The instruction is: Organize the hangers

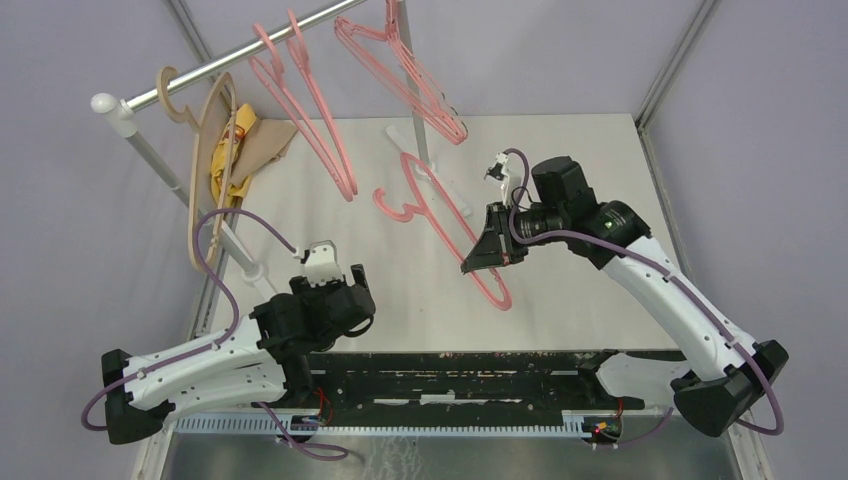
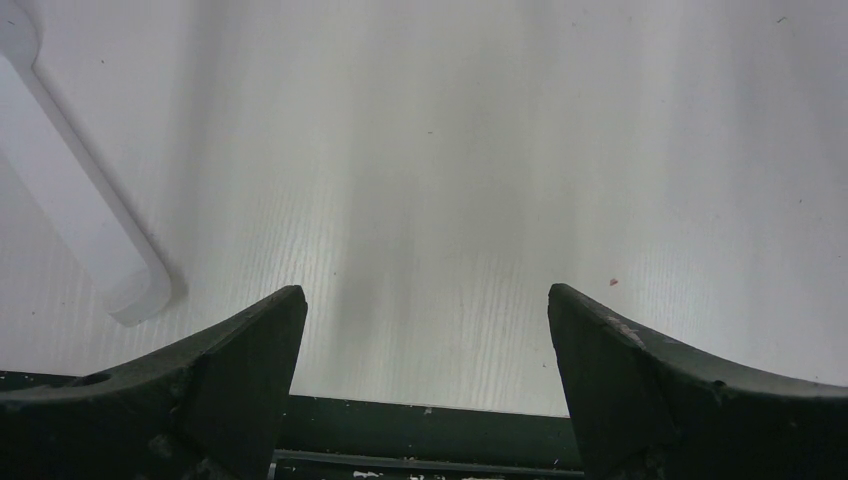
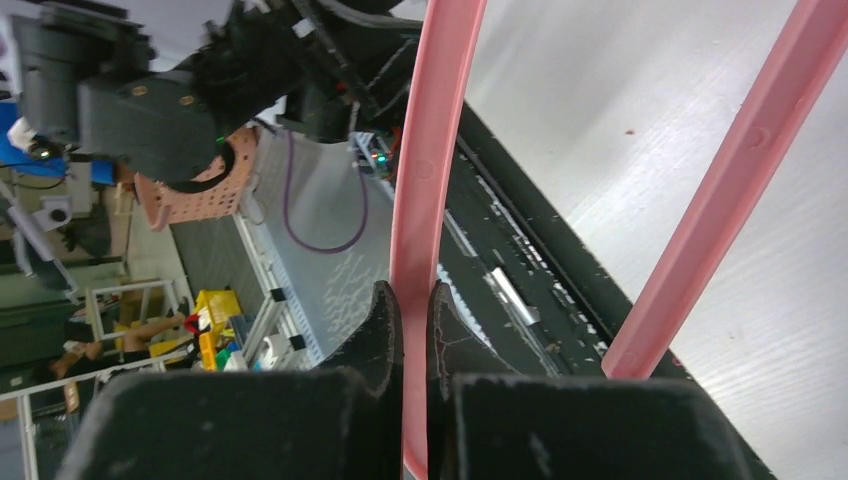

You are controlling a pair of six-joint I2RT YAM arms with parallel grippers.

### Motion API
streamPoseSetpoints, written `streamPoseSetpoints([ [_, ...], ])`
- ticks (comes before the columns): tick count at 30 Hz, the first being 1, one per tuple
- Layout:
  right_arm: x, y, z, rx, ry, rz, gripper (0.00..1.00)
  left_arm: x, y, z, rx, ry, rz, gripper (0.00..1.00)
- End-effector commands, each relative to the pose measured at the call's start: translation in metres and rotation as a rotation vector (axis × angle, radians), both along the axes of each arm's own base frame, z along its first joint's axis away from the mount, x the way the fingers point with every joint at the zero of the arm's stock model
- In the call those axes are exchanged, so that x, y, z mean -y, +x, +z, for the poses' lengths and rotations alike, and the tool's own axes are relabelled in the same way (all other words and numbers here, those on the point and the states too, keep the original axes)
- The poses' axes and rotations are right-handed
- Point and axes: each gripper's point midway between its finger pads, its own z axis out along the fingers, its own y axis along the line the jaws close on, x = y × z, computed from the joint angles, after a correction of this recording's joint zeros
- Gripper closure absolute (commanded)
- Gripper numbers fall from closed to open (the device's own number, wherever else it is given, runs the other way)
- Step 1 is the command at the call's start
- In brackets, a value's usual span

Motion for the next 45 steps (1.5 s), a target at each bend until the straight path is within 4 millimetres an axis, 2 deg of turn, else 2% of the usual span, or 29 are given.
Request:
streamPoseSetpoints([
  [1,0.001,-0.029,0.058,0.024,0.156,0.081,0.99,0.004,0.008,0.012,0.060,-0.022,0.009,0.03],
  [5,0.008,-0.035,0.074,0.062,0.171,0.063,0.99,0.006,0.009,0.013,0.059,-0.022,0.004,0.03],
  [8,-0.003,-0.031,0.101,0.064,0.280,0.061,0.99,0.009,0.009,0.013,0.060,-0.023,-0.006,0.03],
  [11,-0.018,-0.017,0.127,0.068,0.396,0.049,0.99,0.011,0.011,0.015,0.063,-0.022,-0.013,0.03],
  [17,-0.043,0.018,0.163,0.107,0.507,0.045,0.99,0.013,0.011,0.015,0.061,-0.030,-0.014,0.03],
  [24,-0.065,0.045,0.206,0.148,0.620,0.077,0.99,0.013,0.011,0.017,0.072,-0.041,-0.018,0.03],
  [33,-0.095,0.084,0.232,0.108,0.781,0.118,0.99,0.010,0.010,0.014,0.070,-0.039,-0.018,0.03],
  [40,-0.116,0.117,0.254,0.166,0.875,0.144,0.99,0.009,0.011,0.018,0.078,-0.031,-0.017,0.03],
  [45,-0.134,0.149,0.249,0.174,0.886,0.121,0.99,0.009,0.011,0.017,0.071,-0.019,-0.022,0.03],
])
